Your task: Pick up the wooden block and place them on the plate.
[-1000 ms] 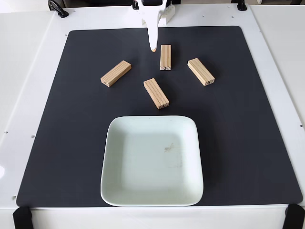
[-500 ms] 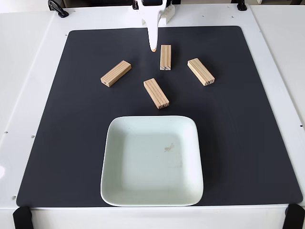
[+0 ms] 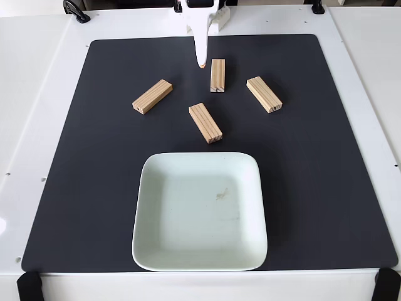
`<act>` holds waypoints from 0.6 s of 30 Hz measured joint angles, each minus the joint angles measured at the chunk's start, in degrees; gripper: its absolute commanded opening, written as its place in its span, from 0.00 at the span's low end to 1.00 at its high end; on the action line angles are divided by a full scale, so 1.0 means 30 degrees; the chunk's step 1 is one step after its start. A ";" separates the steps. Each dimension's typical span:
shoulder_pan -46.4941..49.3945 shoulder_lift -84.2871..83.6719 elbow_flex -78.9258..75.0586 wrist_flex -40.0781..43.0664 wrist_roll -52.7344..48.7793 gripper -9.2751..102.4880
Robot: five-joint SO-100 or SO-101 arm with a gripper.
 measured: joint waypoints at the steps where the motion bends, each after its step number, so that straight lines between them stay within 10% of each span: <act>1: 0.0000 0.0000 0.0000 0.0029 0.0000 0.08; 18: -0.4512 0.0000 0.0000 0.0059 0.0000 0.08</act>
